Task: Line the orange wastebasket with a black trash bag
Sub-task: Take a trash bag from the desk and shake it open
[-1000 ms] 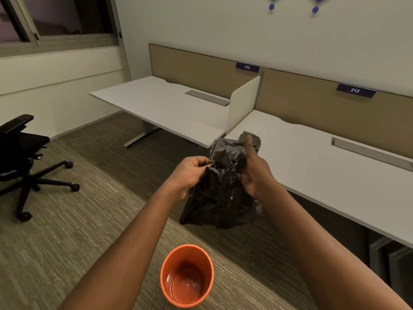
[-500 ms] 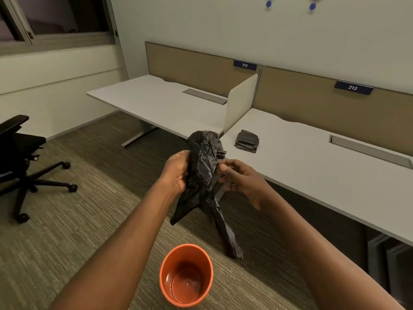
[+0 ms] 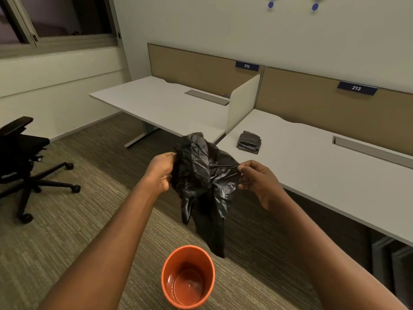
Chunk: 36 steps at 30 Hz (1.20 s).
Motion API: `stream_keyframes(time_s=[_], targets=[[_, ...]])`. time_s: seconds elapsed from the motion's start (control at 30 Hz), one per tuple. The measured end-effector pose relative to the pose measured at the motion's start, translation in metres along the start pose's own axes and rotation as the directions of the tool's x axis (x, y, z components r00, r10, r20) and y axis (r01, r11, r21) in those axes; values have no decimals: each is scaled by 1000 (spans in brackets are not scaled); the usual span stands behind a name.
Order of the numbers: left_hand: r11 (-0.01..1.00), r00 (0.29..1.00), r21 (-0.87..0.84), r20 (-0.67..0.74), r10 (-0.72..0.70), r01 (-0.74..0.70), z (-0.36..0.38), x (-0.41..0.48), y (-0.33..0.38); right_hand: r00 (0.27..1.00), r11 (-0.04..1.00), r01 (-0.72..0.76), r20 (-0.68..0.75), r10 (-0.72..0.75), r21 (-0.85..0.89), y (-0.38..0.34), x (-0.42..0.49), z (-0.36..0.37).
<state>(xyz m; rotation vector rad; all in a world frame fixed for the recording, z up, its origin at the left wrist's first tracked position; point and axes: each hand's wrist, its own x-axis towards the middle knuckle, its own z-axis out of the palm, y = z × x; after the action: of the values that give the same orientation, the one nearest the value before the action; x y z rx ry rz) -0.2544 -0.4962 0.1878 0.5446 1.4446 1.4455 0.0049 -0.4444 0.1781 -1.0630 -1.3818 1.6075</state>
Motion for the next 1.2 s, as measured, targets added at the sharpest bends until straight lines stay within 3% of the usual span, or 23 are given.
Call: stream_keyframes(time_s=[0.17, 0.37, 0.63, 0.77, 0.87, 0.93, 1.0, 1.03, 1.1, 1.2], targets=[[966, 988, -254, -134, -78, 42, -9, 2, 5, 980, 963, -79, -155, 122, 259, 4, 6, -13], [929, 963, -368, -236, -131, 36, -31, 6, 14, 949, 881, -63, -246, 198, 468, 3, 3, -28], [899, 934, -435, -341, -110, -53, -57, 7, 43, 908, 841, -46, -329, 260, 539, 1, 0, -48], [866, 941, -497, -319, -114, -63, -62, 4, 52, 890, 852, -62, -358, 283, 520, 1, -1, -49], [842, 978, -517, -203, 54, -154, -52, 0, 56, 880, 841, -150, -318, 353, 520, -4, 0, -44], [884, 959, -377, -46, 281, -277, -44, -6, 55, 874, 813, -227, -256, 412, 536, -11, 2, -39], [899, 897, -38, 61, 438, -437, -35, -10, 52, 872, 779, -274, -195, 448, 563, -18, 4, -32], [841, 867, 212, 105, 487, -498, -29, -15, 49, 873, 765, -284, -174, 456, 578, -22, 6, -28], [589, 798, 568, 231, 557, -575, -18, -27, 34, 874, 737, -291, -144, 464, 610, -30, 9, -18], [328, 700, 639, 501, 510, -696, -3, -36, -2, 877, 679, -301, -85, 473, 670, -41, 12, -5]])
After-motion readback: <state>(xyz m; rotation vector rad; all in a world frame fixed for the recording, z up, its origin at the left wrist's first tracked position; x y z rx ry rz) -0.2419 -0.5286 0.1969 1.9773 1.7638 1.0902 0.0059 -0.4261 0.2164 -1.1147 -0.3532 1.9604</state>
